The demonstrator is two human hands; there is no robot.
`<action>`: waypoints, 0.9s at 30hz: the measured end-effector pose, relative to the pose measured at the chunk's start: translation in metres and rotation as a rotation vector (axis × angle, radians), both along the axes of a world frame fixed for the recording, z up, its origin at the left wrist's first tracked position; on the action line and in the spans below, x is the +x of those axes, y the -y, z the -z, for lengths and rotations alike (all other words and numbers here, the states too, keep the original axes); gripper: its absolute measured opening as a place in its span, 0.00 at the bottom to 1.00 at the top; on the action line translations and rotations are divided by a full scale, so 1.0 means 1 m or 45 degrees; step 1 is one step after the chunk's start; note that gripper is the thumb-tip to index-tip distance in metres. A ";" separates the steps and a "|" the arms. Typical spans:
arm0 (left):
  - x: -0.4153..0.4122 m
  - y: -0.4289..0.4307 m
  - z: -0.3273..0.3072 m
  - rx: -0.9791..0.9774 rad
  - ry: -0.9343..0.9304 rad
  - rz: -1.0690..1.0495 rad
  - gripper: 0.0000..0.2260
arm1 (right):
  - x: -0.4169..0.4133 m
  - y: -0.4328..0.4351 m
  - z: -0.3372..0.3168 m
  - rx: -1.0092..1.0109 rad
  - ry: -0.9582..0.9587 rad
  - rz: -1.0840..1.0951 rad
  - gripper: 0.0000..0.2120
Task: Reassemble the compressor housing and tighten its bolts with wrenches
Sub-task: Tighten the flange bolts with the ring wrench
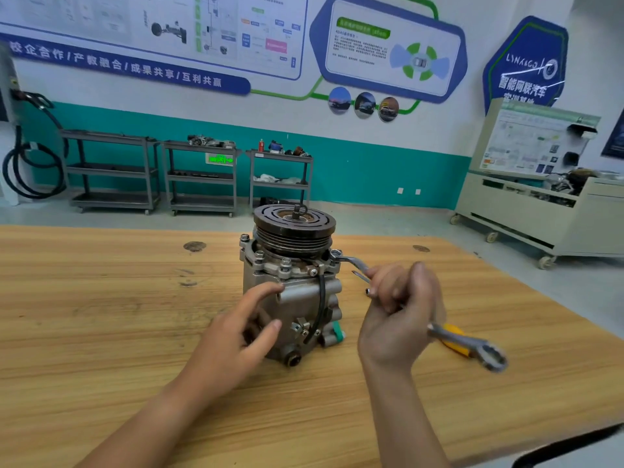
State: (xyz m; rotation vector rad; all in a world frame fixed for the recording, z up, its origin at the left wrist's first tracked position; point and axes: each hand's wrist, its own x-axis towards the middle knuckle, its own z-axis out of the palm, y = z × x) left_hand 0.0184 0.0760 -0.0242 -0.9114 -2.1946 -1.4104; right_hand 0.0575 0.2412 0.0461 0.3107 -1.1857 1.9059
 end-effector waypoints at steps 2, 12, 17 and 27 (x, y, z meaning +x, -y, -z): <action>-0.001 0.000 0.000 0.005 -0.020 -0.006 0.21 | 0.000 0.018 0.009 0.402 -0.083 0.262 0.23; -0.004 -0.003 0.004 0.111 0.045 -0.053 0.09 | -0.048 0.093 0.002 1.192 -0.318 1.051 0.20; -0.003 -0.003 0.000 0.118 0.065 -0.017 0.10 | -0.039 0.082 -0.032 0.879 -0.483 0.879 0.20; 0.000 0.000 -0.002 0.059 0.057 0.019 0.26 | -0.040 -0.038 -0.098 -0.492 0.056 -0.715 0.32</action>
